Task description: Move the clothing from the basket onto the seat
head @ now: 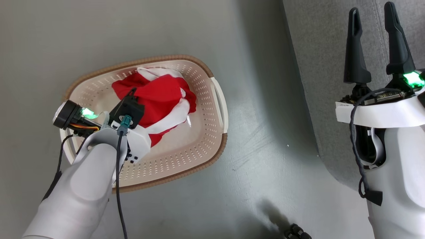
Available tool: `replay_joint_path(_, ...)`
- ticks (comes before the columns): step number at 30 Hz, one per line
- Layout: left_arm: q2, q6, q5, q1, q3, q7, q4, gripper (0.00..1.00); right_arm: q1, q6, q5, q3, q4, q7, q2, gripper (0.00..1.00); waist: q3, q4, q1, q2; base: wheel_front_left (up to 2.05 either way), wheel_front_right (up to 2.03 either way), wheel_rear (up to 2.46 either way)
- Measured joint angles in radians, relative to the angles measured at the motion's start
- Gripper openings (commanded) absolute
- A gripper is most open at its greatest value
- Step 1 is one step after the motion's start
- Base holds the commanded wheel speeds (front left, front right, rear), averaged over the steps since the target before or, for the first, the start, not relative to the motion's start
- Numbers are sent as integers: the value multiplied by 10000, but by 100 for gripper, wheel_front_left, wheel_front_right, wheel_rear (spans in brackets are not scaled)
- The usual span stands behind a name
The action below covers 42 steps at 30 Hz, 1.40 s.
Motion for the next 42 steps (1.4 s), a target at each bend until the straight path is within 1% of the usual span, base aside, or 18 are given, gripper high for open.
replay_joint_path(9, -12, 132, -430, 372, 360, -2, -874, 0, 140, 0, -297, -88, 61, 0, -4, 100, -573, 243, 0, 0, 0, 0, 0)
replay_joint_path(18, 13, 389, -807, 730, 819, -4, -2387, 0, 369, 0, -623, -211, 207, 0, -15, 100, -1290, 529, 0, 0, 0, 0, 0)
replay_joint_path(31, 194, 428, -1476, 1343, 1567, -12, -3967, 0, 635, 0, -911, 44, 389, 0, -274, 100, -2424, 896, 0, 0, 0, 0, 0)
replay_joint_path(42, 282, 407, -2004, 1650, 2151, -12, -4727, 0, 941, 0, -932, 320, 660, 0, -472, 100, -3479, 1126, 0, 0, 0, 0, 0)
